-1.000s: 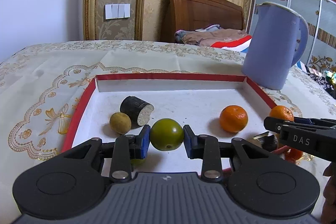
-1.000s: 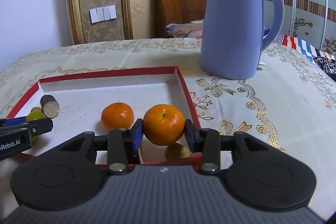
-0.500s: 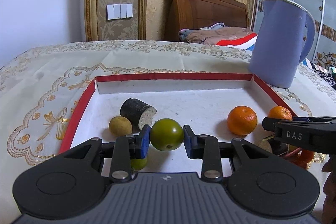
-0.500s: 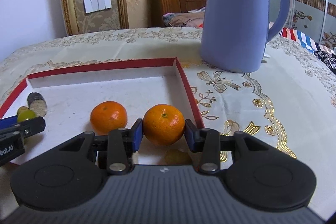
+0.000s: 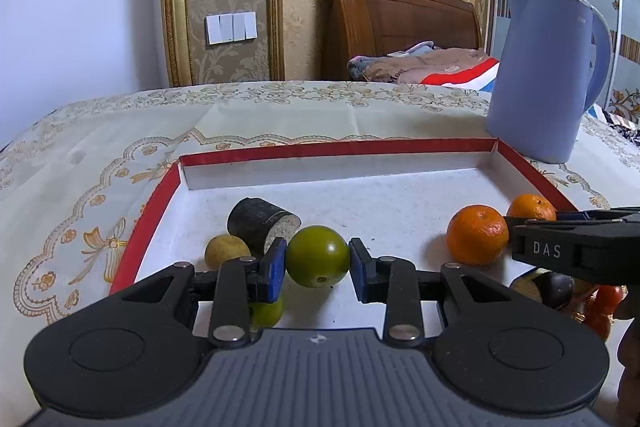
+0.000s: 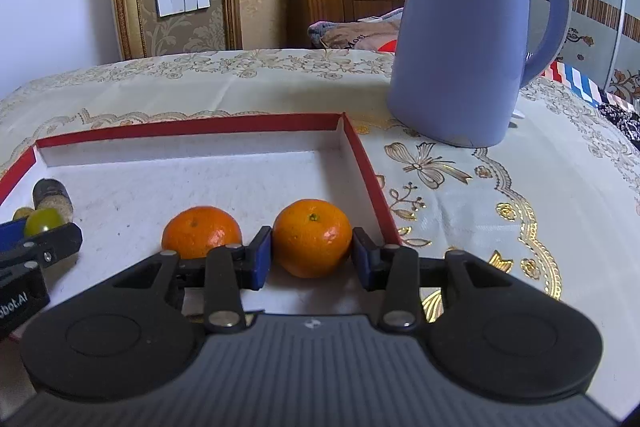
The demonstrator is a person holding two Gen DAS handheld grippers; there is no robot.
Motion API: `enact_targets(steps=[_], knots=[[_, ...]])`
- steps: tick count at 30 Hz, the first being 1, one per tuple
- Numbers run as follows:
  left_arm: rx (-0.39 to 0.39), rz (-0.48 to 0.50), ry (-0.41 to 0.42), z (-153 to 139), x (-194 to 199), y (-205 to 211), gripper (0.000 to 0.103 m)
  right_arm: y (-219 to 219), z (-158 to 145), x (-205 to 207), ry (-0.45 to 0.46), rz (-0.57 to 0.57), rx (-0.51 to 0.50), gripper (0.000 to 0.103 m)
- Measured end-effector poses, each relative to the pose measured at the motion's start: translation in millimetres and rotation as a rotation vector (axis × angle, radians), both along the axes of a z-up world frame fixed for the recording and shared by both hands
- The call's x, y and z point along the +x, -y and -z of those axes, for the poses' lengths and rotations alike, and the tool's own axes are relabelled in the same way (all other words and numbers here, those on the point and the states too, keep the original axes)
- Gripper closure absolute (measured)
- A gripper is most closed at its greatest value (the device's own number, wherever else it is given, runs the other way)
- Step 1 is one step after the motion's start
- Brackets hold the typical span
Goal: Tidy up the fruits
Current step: 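Lower the lime and tangerine into the box and open both tools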
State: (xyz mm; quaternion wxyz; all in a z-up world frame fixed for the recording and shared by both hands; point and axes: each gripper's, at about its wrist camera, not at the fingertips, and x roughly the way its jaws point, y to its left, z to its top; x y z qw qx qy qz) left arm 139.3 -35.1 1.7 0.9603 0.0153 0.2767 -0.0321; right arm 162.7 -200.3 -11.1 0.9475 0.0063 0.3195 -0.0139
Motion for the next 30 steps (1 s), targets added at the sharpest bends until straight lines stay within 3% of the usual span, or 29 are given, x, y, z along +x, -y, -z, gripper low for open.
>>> enact_targets(steps=[11, 13, 18, 22, 24, 26, 30], knots=[[-0.017, 0.026, -0.003, 2.4, 0.5, 1.3, 0.068, -1.2, 0.9, 1.9, 0.001, -0.010, -0.001, 0.062], [-0.022, 0.036, 0.002, 2.4, -1.0, 2.2, 0.054, -0.5, 0.7, 1.4, 0.002, -0.008, 0.005, 0.063], [-0.006, 0.030, 0.021, 2.3, -4.7, 4.5, 0.034, 0.1, 1.2, 0.8, 0.004, -0.008, 0.005, 0.063], [-0.012, 0.020, 0.024, 1.4, -3.9, 1.9, 0.034, 2.7, 1.2, -0.3, 0.008, -0.003, 0.023, 0.063], [-0.010, 0.017, 0.026, 1.3, -4.4, 1.7, 0.034, 3.0, 0.6, -1.8, 0.019, 0.004, 0.017, 0.053], [-0.003, 0.012, 0.030, 1.2, -5.4, 1.9, 0.033, 2.2, -0.8, -3.4, 0.030, 0.003, 0.014, 0.049], [-0.005, 0.003, 0.034, 0.7, -7.6, 1.1, 0.033, 1.8, -1.1, -4.9, 0.034, 0.002, 0.010, 0.048]])
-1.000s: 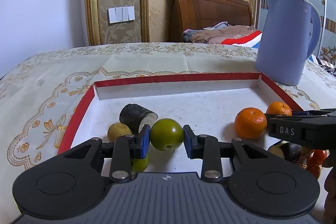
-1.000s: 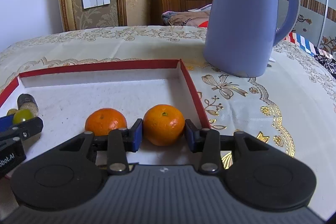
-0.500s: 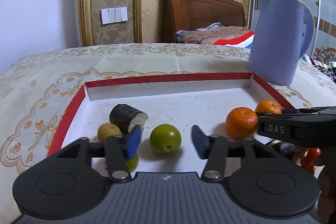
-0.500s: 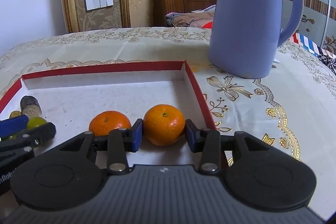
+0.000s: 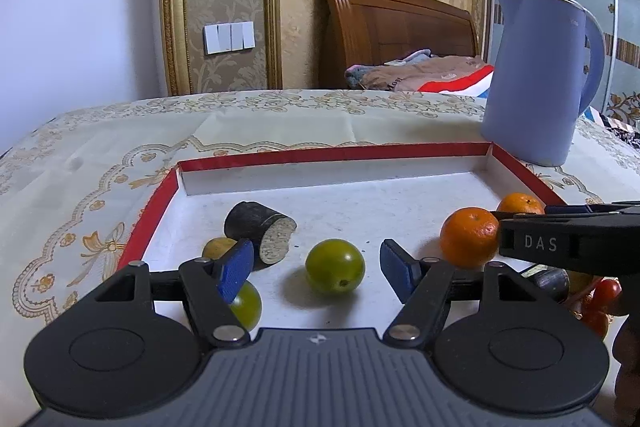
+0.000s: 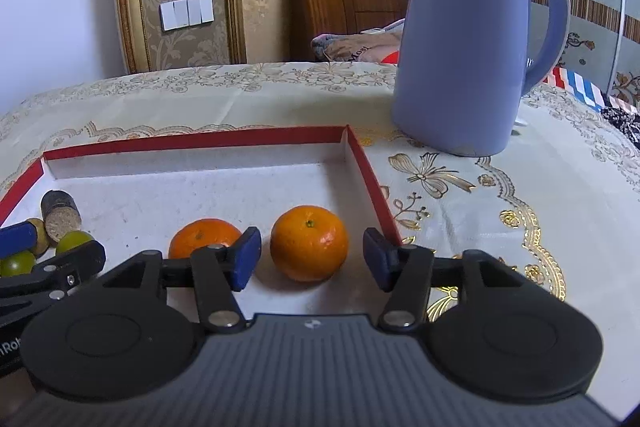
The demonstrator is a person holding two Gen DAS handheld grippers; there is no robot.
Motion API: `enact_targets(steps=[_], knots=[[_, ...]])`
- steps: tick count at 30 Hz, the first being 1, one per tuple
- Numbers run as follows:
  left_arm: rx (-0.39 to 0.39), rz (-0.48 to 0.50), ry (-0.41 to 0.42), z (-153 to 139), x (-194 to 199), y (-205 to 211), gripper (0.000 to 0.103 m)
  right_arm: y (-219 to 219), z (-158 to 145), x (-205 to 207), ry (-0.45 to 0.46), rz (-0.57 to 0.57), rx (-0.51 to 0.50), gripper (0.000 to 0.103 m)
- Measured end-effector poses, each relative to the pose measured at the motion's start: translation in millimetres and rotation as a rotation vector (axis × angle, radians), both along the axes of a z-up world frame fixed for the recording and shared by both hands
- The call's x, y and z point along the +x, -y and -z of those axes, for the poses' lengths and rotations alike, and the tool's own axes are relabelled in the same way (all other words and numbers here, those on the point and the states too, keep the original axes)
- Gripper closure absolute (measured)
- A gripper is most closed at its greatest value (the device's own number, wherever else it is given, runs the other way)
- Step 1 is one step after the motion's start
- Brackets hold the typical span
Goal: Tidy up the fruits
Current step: 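Lower the lime and tangerine into the box and open both tools, then withdraw both tools from the box toward the red cherry tomatoes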
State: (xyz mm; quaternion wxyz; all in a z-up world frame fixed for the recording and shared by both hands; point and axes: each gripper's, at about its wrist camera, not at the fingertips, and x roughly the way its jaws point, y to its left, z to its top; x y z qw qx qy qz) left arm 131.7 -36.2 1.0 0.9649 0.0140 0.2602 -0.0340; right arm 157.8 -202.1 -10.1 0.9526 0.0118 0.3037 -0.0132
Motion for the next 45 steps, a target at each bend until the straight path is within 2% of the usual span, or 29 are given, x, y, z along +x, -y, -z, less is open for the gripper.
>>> enact_targets(steps=[3, 6, 7, 16, 17, 18, 20, 24, 37, 41, 45], knots=[[-0.017, -0.003, 0.003, -1.0, -2.6, -3.5, 0.032, 1.7, -0.4, -1.4, 0.000, -0.001, 0.013, 0.048], [-0.035, -0.014, 0.009, -2.4, -4.9, -6.9, 0.020, 1.4, -0.8, -3.6, 0.005, -0.003, 0.015, 0.046], [-0.033, -0.021, 0.012, -2.4, -5.3, -7.2, 0.020, 0.8, -0.5, -3.8, 0.005, -0.003, 0.013, 0.046], [-0.030, -0.022, 0.011, -2.4, -4.5, -8.5, 0.020, -0.7, -1.7, -5.4, 0.011, -0.015, 0.016, 0.038], [-0.032, -0.021, 0.011, -2.4, -4.9, -8.9, 0.019, -0.9, -2.0, -6.3, 0.013, -0.018, 0.020, 0.035], [-0.034, -0.020, 0.012, -2.6, -5.6, -9.3, 0.019, -1.8, -2.4, -7.5, 0.018, -0.019, 0.018, 0.027], [-0.040, -0.024, 0.015, -2.9, -7.1, -10.7, 0.019, -3.7, -3.9, -11.8, 0.043, -0.017, 0.004, 0.022], [-0.057, -0.040, 0.019, -3.7, -9.8, -15.8, 0.019, -7.3, -5.6, -16.8, 0.062, -0.021, -0.020, 0.019], [-0.080, -0.061, 0.025, -5.0, -15.2, -24.6, 0.019, -4.3, -7.8, -34.2, 0.095, -0.025, 0.001, 0.015], [-0.092, -0.070, 0.026, -5.1, -17.7, -28.6, 0.019, -4.1, -9.7, -41.3, 0.121, -0.006, -0.009, 0.007], [-0.094, -0.067, 0.028, -5.2, -20.5, -29.4, 0.019, -0.9, -11.4, -46.1, 0.125, -0.004, 0.004, 0.006]])
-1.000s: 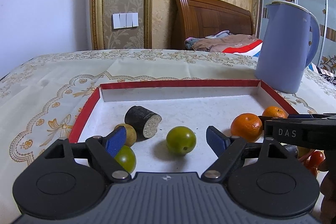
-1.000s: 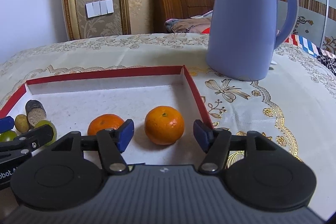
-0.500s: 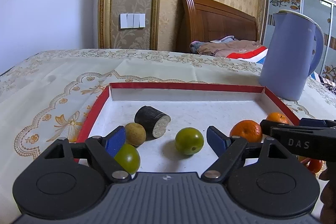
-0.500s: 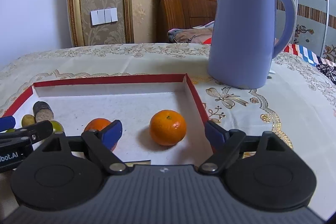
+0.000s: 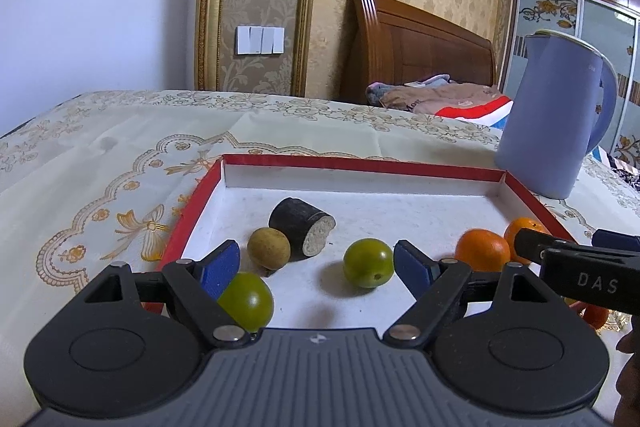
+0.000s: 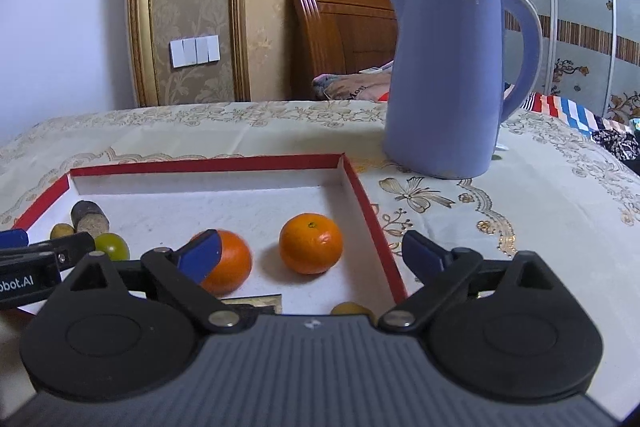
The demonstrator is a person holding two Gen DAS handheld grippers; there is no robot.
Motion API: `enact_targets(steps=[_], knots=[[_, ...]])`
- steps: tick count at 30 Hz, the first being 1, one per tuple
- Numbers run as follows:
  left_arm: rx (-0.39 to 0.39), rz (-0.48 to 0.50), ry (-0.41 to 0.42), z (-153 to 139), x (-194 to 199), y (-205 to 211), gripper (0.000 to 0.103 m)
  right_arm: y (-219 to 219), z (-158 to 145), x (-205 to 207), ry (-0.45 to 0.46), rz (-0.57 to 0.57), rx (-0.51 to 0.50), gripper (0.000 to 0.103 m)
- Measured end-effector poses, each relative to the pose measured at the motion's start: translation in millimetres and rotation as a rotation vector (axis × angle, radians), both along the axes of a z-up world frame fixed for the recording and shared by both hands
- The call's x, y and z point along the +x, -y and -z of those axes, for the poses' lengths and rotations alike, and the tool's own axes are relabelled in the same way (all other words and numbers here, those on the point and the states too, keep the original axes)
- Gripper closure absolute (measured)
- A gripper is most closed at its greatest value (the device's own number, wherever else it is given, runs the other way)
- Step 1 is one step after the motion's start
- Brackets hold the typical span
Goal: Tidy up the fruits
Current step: 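Withdraw both tools from the box toward the red cherry tomatoes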
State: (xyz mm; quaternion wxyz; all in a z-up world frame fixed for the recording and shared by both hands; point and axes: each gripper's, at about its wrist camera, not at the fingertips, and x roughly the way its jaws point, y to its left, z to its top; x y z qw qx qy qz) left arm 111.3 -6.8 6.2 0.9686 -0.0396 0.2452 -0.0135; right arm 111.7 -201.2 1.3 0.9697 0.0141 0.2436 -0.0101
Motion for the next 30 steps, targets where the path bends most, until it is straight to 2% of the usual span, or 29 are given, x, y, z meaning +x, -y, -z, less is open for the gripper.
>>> enact_targets(steps=[9, 16, 22, 30], knots=[[-0.018, 0.008, 0.015, -1.3, -14.3, -5.5, 0.019, 6.0, 2.4, -22.6, 0.002, -0.014, 0.041, 0.004], [0.017, 0.034, 0.034, -1.4, -24.0, -0.9, 0.019, 8.8, 3.7, -26.0, -0.005, -0.007, 0.045, 0.003], [-0.011, 0.054, 0.039, -3.3, -31.3, -4.7, 0.019, 15.7, 1.3, -42.6, 0.011, -0.011, 0.070, 0.003], [-0.015, 0.134, 0.045, -4.1, -46.9, 4.2, 0.019, 55.4, 8.9, -79.2, -0.048, 0.102, 0.054, 0.003]])
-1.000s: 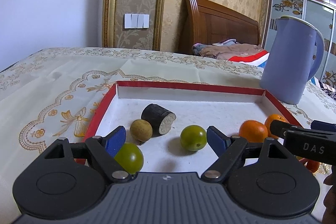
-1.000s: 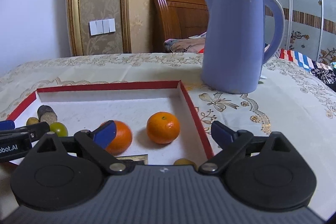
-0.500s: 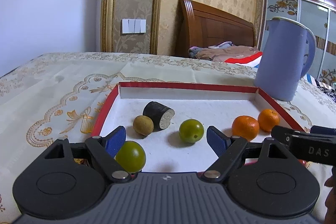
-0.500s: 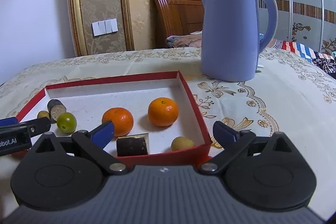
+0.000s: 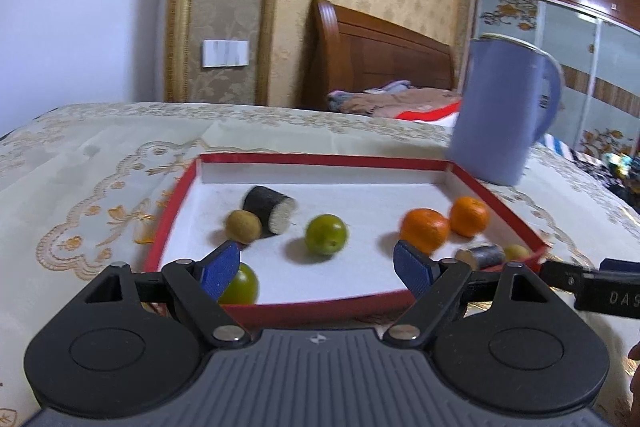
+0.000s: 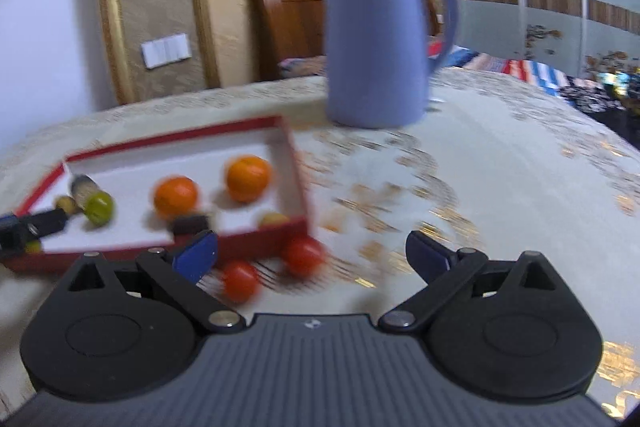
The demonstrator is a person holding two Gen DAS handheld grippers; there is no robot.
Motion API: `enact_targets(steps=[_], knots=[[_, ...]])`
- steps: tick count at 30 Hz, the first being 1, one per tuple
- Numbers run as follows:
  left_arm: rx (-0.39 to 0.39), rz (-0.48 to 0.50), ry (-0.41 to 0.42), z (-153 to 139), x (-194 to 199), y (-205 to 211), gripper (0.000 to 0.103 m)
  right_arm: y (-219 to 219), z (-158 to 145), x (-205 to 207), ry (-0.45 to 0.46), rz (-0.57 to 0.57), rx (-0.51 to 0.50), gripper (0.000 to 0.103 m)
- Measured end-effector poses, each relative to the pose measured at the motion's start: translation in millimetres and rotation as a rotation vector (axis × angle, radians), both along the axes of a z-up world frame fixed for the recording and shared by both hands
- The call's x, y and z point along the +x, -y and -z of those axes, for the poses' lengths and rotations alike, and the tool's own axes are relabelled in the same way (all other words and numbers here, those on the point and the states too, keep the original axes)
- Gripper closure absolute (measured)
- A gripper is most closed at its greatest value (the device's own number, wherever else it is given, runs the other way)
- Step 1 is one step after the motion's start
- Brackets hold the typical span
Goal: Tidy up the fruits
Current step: 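Withdraw both tools from the box toward the red cherry tomatoes, then grasp a red cherry tomato with left tool while right tool grasps another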
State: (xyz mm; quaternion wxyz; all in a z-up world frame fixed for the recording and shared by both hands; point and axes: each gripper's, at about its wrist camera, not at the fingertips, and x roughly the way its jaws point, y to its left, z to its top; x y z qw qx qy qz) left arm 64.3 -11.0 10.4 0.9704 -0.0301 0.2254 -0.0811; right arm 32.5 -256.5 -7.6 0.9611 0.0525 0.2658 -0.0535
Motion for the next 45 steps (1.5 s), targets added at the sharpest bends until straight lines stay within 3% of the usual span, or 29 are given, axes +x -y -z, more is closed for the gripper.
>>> enact_targets(steps=[4, 8, 14, 17, 19, 26, 34, 38, 41, 45], knots=[[0.011, 0.056, -0.002, 0.1, -4.9, 9.0, 0.019, 32.0, 6.5, -14.0, -0.028, 0.025, 0.097, 0.003], [-0.005, 0.128, -0.019, 0.3, -11.9, 17.5, 0.019, 50.3, 8.2, -25.0, -0.030, 0.064, 0.096, 0.001], [0.036, 0.199, -0.039, -0.8, -28.7, 52.9, 0.019, 73.9, 8.7, -27.6, -0.019, 0.161, 0.076, 0.000], [0.027, 0.221, -0.092, 1.6, -30.9, 74.2, 0.019, 94.1, 12.8, -32.9, -0.002, 0.200, 0.178, 0.000], [0.040, 0.201, -0.135, 3.8, -27.0, 89.3, 0.019, 104.4, 15.7, -35.5, 0.010, 0.219, 0.238, 0.000], [0.031, 0.169, -0.168, 6.4, -12.9, 115.6, 0.019, 109.0, 17.9, -40.9, 0.042, 0.228, 0.271, 0.000], [0.084, 0.225, -0.234, 13.1, 6.1, 137.5, 0.019, 110.1, 17.4, -44.5, 0.062, 0.229, 0.282, 0.000], [0.046, 0.194, -0.243, 15.4, 13.3, 135.6, 0.020, 110.9, 17.9, -43.9, 0.062, 0.223, 0.290, 0.000], [0.074, 0.199, -0.239, 18.2, 11.5, 137.4, 0.028, 111.0, 18.2, -43.6, 0.063, 0.223, 0.292, 0.000], [0.096, 0.191, -0.217, 18.8, 10.2, 140.6, 0.050, 110.6, 18.3, -43.3, 0.061, 0.223, 0.292, 0.000]])
